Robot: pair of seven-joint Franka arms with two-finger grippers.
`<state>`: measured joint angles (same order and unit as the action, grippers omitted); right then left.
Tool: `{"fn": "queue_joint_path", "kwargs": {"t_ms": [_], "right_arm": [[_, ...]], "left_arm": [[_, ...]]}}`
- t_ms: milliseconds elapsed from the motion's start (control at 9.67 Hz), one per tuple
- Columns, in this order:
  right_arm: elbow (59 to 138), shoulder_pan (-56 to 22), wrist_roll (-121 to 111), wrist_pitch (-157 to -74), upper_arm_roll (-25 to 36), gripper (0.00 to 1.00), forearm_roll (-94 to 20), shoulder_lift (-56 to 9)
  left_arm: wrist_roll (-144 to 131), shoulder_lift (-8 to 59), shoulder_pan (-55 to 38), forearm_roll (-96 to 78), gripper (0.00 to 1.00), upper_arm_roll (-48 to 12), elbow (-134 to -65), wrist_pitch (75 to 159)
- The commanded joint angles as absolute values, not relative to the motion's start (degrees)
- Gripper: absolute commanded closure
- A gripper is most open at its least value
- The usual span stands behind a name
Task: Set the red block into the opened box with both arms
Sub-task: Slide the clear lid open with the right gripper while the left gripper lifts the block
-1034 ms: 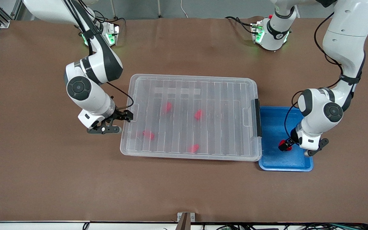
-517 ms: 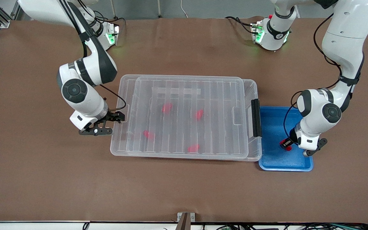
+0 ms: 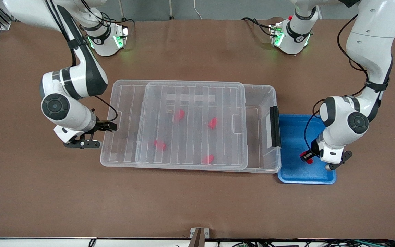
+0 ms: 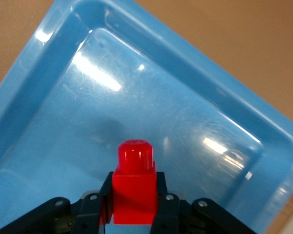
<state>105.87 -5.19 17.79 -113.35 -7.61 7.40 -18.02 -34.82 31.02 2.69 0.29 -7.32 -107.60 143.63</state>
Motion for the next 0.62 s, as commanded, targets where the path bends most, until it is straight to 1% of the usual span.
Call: {"fn": "queue_joint_path", "kwargs": {"t_ms": [0,207,310,414,517], "right_arm": [[106.6,-2.0,14.9,-111.9,-8.1,0.0,9.1,-17.1],[106.6,0.1,11.4,-111.0,-8.0,0.0,9.1,-16.8],[106.4,1.2,9.5,-110.5,-8.0,0.0,9.1,-16.7],[106.1,1.9,8.2,-110.2,-7.9,0.0,9.1,-16.7],[105.6,2.5,7.2,-109.4,-7.9,0.0,9.1,-16.7]], "left_arm": [[-34.6,25.3,2.6,1.3,1.0,-9.3,-107.0,133.8],[-33.8,20.2,2.5,1.3,1.0,-11.9,-103.4,122.5],[-34.1,18.0,2.5,1.3,1.0,-14.0,-102.1,118.4],[-35.6,16.6,2.5,1.0,1.0,-16.8,-101.5,116.0],[-39.0,15.9,2.6,0.4,1.0,-19.4,-101.9,115.7]]}}
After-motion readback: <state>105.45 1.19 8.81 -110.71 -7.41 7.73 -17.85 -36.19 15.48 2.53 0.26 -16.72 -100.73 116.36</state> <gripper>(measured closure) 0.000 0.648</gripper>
